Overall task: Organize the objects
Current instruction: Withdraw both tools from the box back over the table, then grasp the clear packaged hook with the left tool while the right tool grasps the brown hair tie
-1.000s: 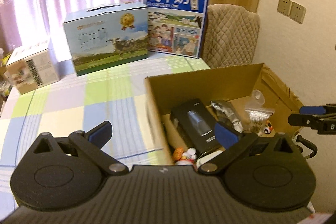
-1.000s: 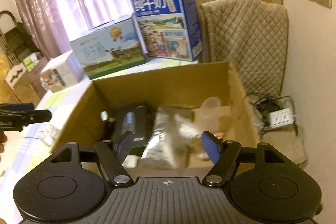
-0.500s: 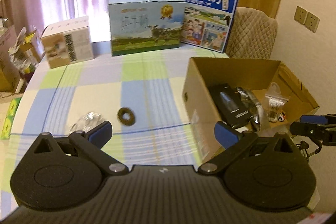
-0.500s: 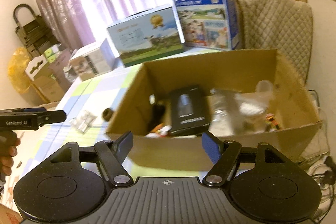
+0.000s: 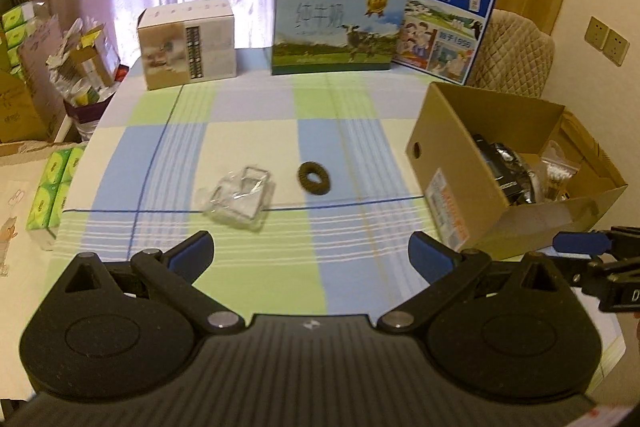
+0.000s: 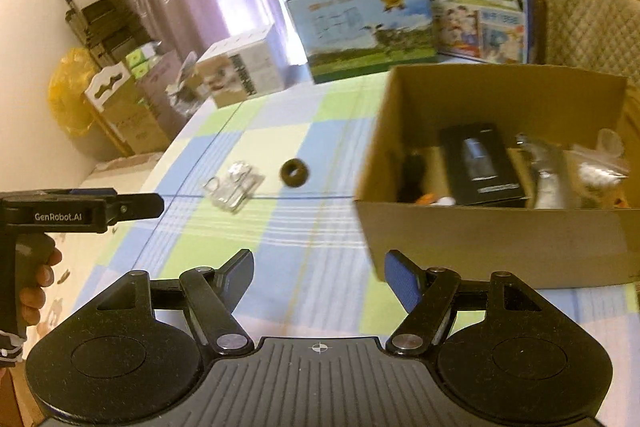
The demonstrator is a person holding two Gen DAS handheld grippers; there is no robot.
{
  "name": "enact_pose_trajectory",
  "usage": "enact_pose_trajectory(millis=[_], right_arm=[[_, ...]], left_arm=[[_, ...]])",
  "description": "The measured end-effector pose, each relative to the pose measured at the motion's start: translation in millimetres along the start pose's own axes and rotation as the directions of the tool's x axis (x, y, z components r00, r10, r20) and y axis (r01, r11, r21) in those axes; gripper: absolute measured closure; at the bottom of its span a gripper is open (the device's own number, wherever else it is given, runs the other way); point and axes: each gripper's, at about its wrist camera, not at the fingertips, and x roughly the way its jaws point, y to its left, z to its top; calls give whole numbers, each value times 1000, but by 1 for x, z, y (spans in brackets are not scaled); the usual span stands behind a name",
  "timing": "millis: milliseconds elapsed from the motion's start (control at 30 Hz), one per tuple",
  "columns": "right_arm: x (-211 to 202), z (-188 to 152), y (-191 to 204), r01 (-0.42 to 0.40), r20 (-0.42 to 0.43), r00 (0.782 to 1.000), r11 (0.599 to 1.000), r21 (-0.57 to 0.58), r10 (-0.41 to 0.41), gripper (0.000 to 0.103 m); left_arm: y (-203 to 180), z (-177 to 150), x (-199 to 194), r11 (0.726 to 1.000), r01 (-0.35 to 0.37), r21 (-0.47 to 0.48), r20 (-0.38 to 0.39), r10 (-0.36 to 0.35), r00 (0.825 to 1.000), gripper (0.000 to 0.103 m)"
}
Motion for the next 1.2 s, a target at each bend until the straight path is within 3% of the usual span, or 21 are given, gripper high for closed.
enact_pose_trajectory(millis=[600,1200], right_arm=[[67,-6,67,35,-58,998,999,0,-35,34],[137,18,72,121,-98,987,992,-35,-124,34]], left_arm=[[61,-8,25,1000,11,16,-65,-10,998,1],[72,15,101,996,-27,83,-116,37,993,1]])
